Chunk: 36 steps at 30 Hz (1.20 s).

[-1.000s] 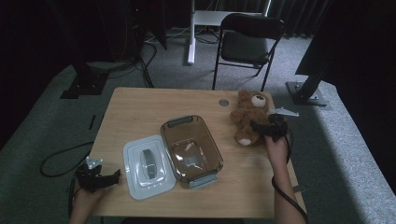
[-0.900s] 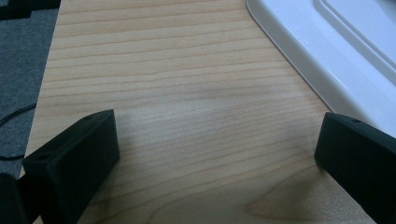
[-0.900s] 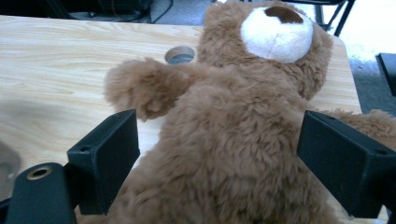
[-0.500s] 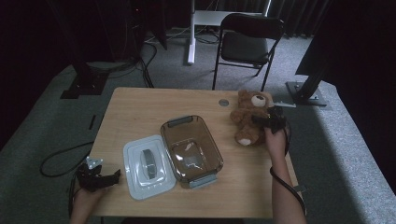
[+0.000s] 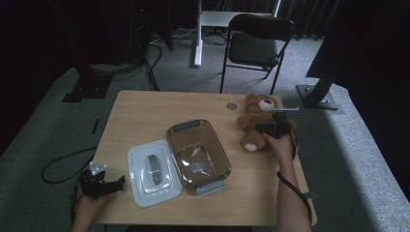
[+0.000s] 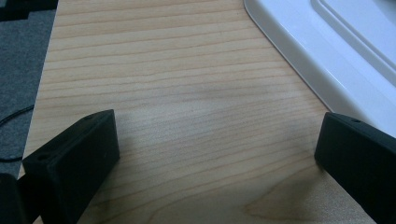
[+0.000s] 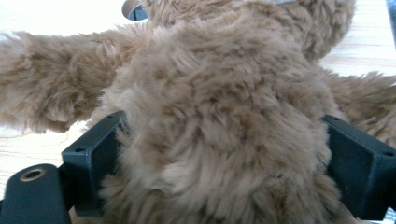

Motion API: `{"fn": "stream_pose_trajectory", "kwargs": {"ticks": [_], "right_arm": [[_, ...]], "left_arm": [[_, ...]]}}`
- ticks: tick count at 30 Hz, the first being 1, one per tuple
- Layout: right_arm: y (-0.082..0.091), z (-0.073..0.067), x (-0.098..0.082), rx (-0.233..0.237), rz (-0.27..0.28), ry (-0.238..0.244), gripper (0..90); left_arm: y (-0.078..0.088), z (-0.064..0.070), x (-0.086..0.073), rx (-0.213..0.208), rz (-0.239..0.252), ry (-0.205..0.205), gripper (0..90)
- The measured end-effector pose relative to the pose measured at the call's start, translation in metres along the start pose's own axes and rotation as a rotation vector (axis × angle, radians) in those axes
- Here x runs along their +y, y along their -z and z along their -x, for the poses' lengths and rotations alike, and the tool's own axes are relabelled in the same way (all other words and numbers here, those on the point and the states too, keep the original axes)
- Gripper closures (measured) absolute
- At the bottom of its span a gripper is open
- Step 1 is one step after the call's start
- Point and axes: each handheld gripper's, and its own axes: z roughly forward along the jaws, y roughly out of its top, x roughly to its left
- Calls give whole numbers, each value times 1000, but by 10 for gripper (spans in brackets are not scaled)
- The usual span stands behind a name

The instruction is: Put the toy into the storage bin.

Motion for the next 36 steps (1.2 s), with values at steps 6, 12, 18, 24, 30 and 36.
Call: {"fn": "stream_pose_trajectory", "kwargs": {"ticks": [6,12,18,24,30,36], "right_arm": [[-4,-2,-3,9,-18,13,103],[-6,-1,-2,24,-36,4,112],[-6,-1,-1,29,-65,7,170],[-6,-7,0,-12,-75,52,335],[2,-6,-4,-28,-10,37,574],[16,-3,-6,-14,53,1,634]], "left_arm": [[0,0,0,-5,1,-4,5],[0,0,0,-6,1,-6,5],[0,0,0,-6,1,-6,5],[0,0,0,-7,0,-7,5],[0,0,0,-6,1,-7,5],[0,1,0,-8,0,-8,5]]}}
